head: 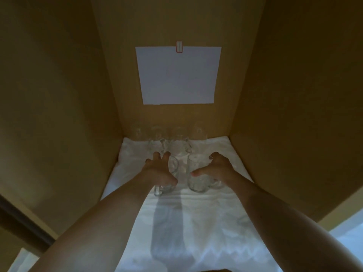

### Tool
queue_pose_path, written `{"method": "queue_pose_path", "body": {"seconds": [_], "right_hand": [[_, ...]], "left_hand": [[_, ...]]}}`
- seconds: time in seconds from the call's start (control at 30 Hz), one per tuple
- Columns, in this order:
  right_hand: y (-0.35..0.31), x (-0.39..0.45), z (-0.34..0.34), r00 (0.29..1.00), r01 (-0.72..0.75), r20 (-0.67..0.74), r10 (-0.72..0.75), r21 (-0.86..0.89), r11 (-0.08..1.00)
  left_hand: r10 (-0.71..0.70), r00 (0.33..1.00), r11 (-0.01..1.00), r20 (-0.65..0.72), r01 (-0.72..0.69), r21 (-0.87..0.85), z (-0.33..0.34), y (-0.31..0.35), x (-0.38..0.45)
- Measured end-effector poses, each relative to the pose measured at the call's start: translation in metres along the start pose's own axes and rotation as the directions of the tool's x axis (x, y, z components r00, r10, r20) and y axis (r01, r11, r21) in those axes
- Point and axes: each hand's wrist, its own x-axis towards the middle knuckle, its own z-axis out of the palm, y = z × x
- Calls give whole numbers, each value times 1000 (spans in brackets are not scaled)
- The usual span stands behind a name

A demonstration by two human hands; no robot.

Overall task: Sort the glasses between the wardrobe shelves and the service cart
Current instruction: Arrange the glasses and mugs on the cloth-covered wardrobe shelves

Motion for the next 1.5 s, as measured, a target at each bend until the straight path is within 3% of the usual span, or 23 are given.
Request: {"method": "queue_pose_path", "body": {"seconds": [0.17,0.33,0.43,0.6,0.7,0.73,0.8,0.87,0.9,0.97,1.03,1.07,1.27,1.4,1.5], "right_hand": [[9,3,-9,978,-154,151,144,54,987],[31,-5,6,950,-311,172,260,471,826],[30,-2,2,946,-311,121,301,604,734],[17,-2,3,931,-329,104,351,661,675],[18,0,12,919,-322,122,375,781,536],[17,1,15,922,-313,111,371,778,545],[14,0,18,934,-291,-2,357,574,765],[11,-1,22,952,-215,-181,248,185,959],[11,-2,23,947,-146,-290,135,-16,989],[14,-5,27,852,106,-454,-262,-341,934],[16,-12,31,720,322,-362,-593,-583,746],[19,-15,35,695,381,-275,-665,-643,664],[29,-3,42,852,417,93,-516,-716,559],[20,10,42,867,364,61,-495,-756,545],[12,17,35,880,352,24,-475,-704,617]], "left_hand": [[-1,1000,1000,-11,1,-3,1,0,-1],[0,1000,1000,-21,0,-2,4,0,0],[-6,1000,1000,-27,7,17,2,3,1],[-9,1000,999,-15,10,45,-1,7,1],[-9,1000,1000,-13,9,27,-1,6,0],[-6,1000,1000,-12,6,21,-1,6,-1],[1,1000,1000,-11,-1,23,-1,5,-1],[3,1000,1000,-5,-3,28,-1,5,0],[3,1000,1000,-4,-3,28,-1,5,0],[7,1000,1000,1,-7,18,-2,5,1],[16,1000,1000,6,-16,10,-4,5,2],[22,1000,1000,6,-22,8,-4,6,2],[64,997,996,-43,-67,-67,-8,13,5],[63,994,992,-85,-72,-108,-4,17,12],[69,994,991,-81,-77,-106,-3,17,19]]}}
